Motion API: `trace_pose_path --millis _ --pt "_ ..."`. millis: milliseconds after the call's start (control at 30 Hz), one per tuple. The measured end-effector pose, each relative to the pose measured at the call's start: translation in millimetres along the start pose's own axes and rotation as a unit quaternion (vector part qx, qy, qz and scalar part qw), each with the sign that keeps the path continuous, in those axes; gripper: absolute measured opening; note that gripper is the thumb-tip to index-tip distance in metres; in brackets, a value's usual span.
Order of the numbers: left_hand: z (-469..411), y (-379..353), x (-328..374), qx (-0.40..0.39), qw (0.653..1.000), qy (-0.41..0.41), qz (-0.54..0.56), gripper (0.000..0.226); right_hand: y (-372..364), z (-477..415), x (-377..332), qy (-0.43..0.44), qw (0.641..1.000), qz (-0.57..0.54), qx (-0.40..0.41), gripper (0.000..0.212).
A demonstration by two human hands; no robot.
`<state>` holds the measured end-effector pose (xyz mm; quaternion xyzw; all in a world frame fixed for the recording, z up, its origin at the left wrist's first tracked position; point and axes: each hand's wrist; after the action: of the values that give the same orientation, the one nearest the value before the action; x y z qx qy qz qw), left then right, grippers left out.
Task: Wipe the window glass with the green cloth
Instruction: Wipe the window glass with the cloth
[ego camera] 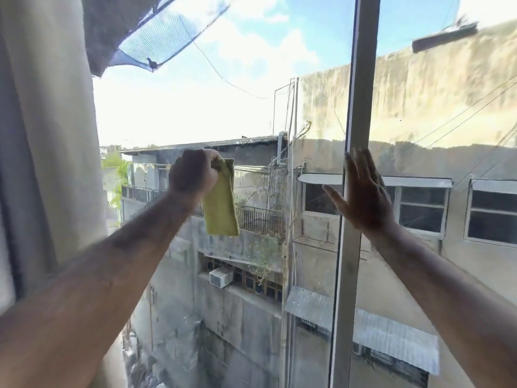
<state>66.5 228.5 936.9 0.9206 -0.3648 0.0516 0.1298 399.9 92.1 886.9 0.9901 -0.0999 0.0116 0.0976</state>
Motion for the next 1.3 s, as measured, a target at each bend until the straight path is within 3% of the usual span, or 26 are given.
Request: trace_pose_path --millis 133,233,300,367,467,600,667,767,833,967,1033,1067,1133,1200,1233,1300 --pt "-11.2 -24.9 -8.8 0.061 0.997 0.024 -0.042 0.021 -30.2 1.6 12.9 -0.032 0.999 0.008 0.004 0.107" --pt "-9.3 -50.3 -16.2 0.123 0.991 0.046 0.026 0.027 -49.0 7.4 9.7 -0.05 0.998 0.017 0.035 0.106" --pt "13.5 -69.9 -19.1 0.136 0.986 0.057 0.083 0.045 -59.3 10.2 9.5 -0.047 0.996 0.036 0.061 0.101" --pt "45.7 -92.2 -27.3 0.123 0.987 0.031 0.099 0.056 -68.5 11.4 11.5 -0.044 0.994 0.043 0.086 0.095" --pt "64.5 -117.5 -46.2 0.128 0.989 -0.043 0.063 0.049 -77.9 11.8 14.4 -0.045 0.992 0.048 0.111 0.088" --pt "7.6 -133.3 -13.6 0.22 0.973 0.047 0.049 0.05 -82.5 13.2 17.8 -0.035 0.988 0.049 0.14 0.086" --pt "-18.4 -141.4 22.1 0.233 0.97 0.045 0.047 0.051 -82.1 14.1 17.6 -0.029 0.988 0.052 0.145 0.088" --pt "-12.4 -164.0 71.8 0.206 0.971 -0.114 0.034 0.052 -80.7 14.5 17.2 -0.026 0.988 0.054 0.143 0.094" --pt "22.7 -179.2 86.2 0.166 0.954 -0.248 0.035 0.051 -80.8 15.0 17.2 -0.025 0.987 0.058 0.146 0.097" --pt "102.4 -175.7 43.4 0.055 0.906 -0.421 -0.002 0.054 -80.6 16.4 17.7 -0.017 0.987 0.041 0.155 0.096" --pt "109.1 -164.7 6.8 0.072 0.916 -0.394 -0.015 0.053 -80.8 16.4 18.3 -0.022 0.987 0.039 0.154 0.097" --pt "101.9 -159.9 -6.6 0.102 0.935 -0.34 -0.025 0.053 -80.8 16.4 18.4 -0.024 0.987 0.041 0.154 0.098" --pt "69.8 -151.3 -13.4 0.16 0.973 -0.165 -0.031 0.054 -80.5 16.2 17.9 -0.022 0.988 0.041 0.15 0.099" --pt "27.4 -142.5 4.7 0.21 0.977 -0.023 -0.002 0.051 -80.0 15.7 17.7 -0.021 0.989 0.037 0.144 0.1" --pt "10.4 -141.0 18.8 0.221 0.975 0.004 0.014 0.051 -79.9 15.7 17.8 -0.022 0.989 0.035 0.142 0.1" --pt "-4.5 -149.3 46.1 0.224 0.974 -0.03 0.011 0.052 -80.1 15.4 17.9 -0.021 0.989 0.033 0.144 0.101"
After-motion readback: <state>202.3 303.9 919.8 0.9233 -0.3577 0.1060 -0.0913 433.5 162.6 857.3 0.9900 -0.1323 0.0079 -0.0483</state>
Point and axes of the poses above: each hand's wrist, its own z-axis away from the middle knuckle, its own y-axis out of the back of the hand, x = y × z, and after that the axes turned 12 degrees about x, right-handed
